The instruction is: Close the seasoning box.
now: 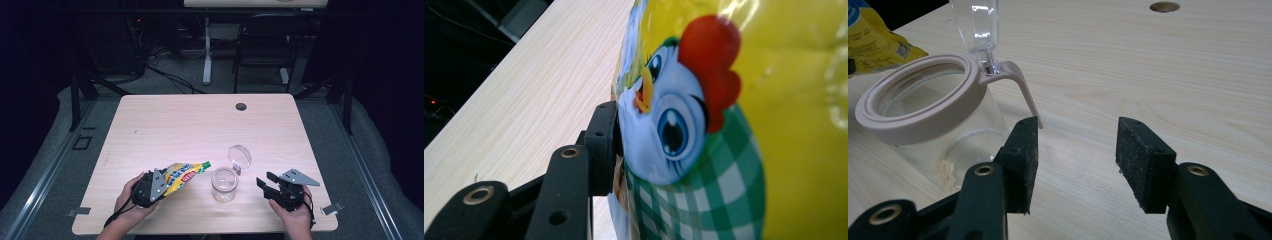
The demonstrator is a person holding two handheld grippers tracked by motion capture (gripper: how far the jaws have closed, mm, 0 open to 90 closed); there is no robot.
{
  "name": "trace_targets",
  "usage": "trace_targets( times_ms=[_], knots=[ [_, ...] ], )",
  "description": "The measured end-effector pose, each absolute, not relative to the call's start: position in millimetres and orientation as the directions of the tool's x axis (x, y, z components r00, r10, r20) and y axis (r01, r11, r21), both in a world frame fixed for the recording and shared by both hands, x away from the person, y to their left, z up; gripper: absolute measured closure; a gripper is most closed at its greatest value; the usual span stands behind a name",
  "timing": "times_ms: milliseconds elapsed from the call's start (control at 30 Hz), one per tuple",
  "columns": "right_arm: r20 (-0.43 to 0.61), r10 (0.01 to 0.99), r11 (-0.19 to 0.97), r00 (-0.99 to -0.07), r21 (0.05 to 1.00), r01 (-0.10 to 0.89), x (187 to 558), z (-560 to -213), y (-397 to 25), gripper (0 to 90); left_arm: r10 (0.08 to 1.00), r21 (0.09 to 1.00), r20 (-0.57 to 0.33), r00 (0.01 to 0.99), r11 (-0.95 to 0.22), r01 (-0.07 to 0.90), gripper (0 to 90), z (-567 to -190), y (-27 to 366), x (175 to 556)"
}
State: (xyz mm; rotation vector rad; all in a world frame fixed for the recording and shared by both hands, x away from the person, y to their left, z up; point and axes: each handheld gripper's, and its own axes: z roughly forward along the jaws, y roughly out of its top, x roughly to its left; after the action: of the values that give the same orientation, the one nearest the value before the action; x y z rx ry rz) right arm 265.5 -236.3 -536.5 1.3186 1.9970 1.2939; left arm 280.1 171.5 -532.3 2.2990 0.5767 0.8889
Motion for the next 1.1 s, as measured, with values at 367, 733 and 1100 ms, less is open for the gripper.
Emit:
trace_targets(
  times_ms=[367,733,1100],
  knots=[
    [0.146,0.870,0.115,-0.470,0.868,0.483,264.0,-536.0,-235.1,51.6,0.549,0.636,0.496,0.673,-0.757,0.149,59.7,-534.0,166.8,277.8],
    [0.070,0.853,0.203,-0.517,0.868,0.453,255.7,-527.9,-227.1,64.4,0.529,0.597,0.533,0.661,-0.788,0.149,59.7,-536.4,161.1,275.9],
    [-0.012,0.820,0.277,-0.573,0.883,0.378,242.4,-514.8,-207.6,70.0,0.524,0.588,0.541,0.657,-0.795,0.150,59.7,-537.9,158.5,276.3]
  ],
)
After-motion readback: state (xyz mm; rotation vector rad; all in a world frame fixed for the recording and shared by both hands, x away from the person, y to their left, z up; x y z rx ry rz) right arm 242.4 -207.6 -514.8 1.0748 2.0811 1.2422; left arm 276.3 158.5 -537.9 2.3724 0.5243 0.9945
